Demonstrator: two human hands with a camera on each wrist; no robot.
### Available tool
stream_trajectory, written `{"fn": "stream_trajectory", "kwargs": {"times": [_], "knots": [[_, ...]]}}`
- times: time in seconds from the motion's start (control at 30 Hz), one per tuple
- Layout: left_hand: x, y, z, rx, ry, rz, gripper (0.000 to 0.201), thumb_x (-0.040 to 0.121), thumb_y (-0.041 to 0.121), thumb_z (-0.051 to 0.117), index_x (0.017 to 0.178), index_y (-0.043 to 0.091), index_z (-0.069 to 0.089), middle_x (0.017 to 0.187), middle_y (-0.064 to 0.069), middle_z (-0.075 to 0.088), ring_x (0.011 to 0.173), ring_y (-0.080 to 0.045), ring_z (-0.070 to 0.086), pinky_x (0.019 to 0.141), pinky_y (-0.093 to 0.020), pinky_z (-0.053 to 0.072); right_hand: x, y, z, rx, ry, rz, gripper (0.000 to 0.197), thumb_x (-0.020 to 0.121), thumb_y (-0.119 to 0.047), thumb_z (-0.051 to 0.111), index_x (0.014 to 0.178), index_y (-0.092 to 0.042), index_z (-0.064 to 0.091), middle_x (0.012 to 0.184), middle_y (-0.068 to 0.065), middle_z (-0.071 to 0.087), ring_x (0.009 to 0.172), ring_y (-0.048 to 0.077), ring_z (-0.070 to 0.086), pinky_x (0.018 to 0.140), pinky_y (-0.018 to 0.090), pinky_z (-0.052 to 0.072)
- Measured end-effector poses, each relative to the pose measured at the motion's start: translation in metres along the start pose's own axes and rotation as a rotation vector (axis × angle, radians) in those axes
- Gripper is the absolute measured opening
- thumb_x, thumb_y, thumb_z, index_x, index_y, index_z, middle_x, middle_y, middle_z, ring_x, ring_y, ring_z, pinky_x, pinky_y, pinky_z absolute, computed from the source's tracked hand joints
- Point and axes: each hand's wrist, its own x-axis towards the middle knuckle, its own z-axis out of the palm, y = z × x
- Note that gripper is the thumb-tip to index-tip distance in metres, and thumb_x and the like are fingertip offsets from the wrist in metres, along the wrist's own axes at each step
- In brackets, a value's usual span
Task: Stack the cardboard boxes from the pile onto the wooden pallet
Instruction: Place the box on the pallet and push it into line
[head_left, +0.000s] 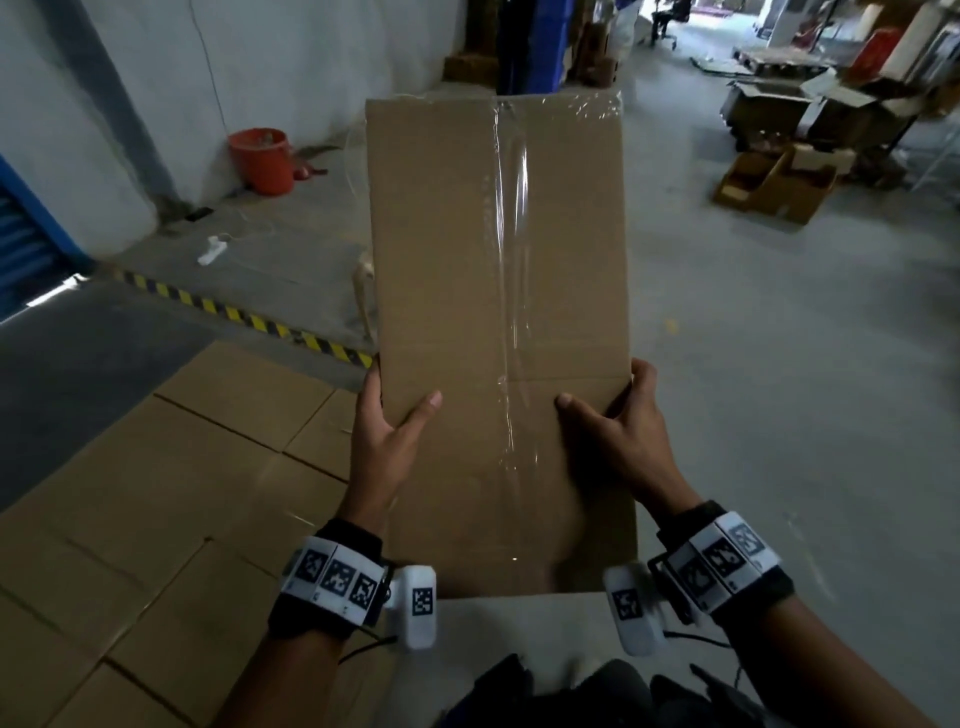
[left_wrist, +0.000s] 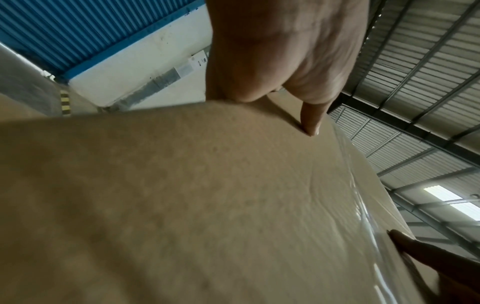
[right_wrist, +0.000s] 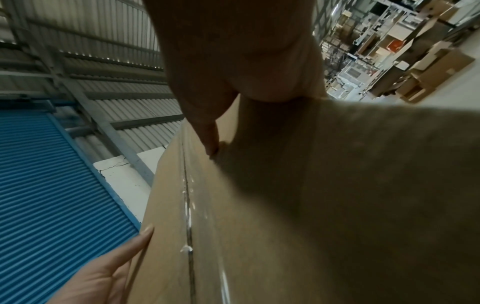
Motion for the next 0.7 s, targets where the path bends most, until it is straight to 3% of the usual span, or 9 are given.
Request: {"fn": "stream_trajectory", "kwargs": {"times": [0.17,0.3,0.37,0.43,0.57,0.63,0.7], "knots": [[0.069,-0.015,0.053,0.047,0.118,-0.040,0.070,0.089,0.029,0.077,0.149,0.025,0.041,0.142,0.007,0.054,0.126,-0.008,0.053,0.109,-0.037,0.047,0.109,0.027,0.003,0.094,-0.080,-0.017,0.076,0.086,-0.031,0.075,0.144,-0.026,0.026,0.115,-0.018,0.052,0.101,0.006,0.058,0.091,0.037,0.053],[0.120,-0.028,0.100,0.093,0.217,-0.143,0.083,0.090,0.031,0.074,0.158,0.021,0.028,0.152,0.003,0.044,0.131,-0.008,0.043,0.105,-0.031,0.043,0.209,0.057,-0.001,0.176,-0.210,-0.014,0.076,0.085,-0.032,0.076,0.145,-0.031,0.029,0.127,-0.008,0.057,0.112,0.015,0.061,0.096,0.046,0.054],[0.141,-0.029,0.124,0.092,0.252,-0.181,0.078,0.090,0.031,0.074,0.155,0.022,0.033,0.144,0.006,0.051,0.125,-0.009,0.052,0.095,-0.025,0.049,0.256,0.068,-0.006,0.207,-0.270,0.006,0.077,0.081,-0.038,0.077,0.143,-0.035,0.033,0.129,-0.005,0.059,0.113,0.017,0.063,0.095,0.049,0.055],[0.159,-0.029,0.146,0.092,0.296,-0.214,0.061,0.090,0.028,0.074,0.144,0.022,0.046,0.126,0.014,0.060,0.111,-0.004,0.059,0.081,-0.014,0.049,0.299,0.072,-0.011,0.229,-0.320,0.036,0.077,0.077,-0.041,0.077,0.142,-0.034,0.036,0.128,-0.003,0.062,0.113,0.017,0.064,0.094,0.050,0.055],[0.184,-0.024,0.177,0.023,0.364,-0.265,0.056,0.087,0.033,0.075,0.138,0.023,0.055,0.124,0.006,0.069,0.110,-0.011,0.067,0.089,-0.032,0.056,0.372,0.076,-0.008,0.224,-0.437,0.083,0.077,0.079,-0.041,0.075,0.143,-0.027,0.036,0.128,0.000,0.062,0.111,0.020,0.064,0.093,0.052,0.055],[0.191,-0.028,0.184,0.008,0.401,-0.307,0.053,0.091,0.030,0.073,0.141,0.025,0.054,0.125,0.007,0.069,0.111,-0.009,0.067,0.092,-0.035,0.056,0.396,0.078,0.002,0.210,-0.516,0.095,0.080,0.077,-0.046,0.075,0.143,-0.027,0.035,0.130,0.001,0.060,0.113,0.021,0.062,0.094,0.053,0.054],[0.195,-0.038,0.184,0.016,0.472,-0.347,0.064,0.086,0.042,0.074,0.144,0.028,0.051,0.130,0.007,0.065,0.114,-0.008,0.065,0.097,-0.037,0.055,0.411,0.081,0.018,0.204,-0.594,0.117,0.083,0.075,-0.052,0.075,0.144,-0.033,0.032,0.135,0.001,0.056,0.116,0.022,0.060,0.097,0.053,0.052]]}}
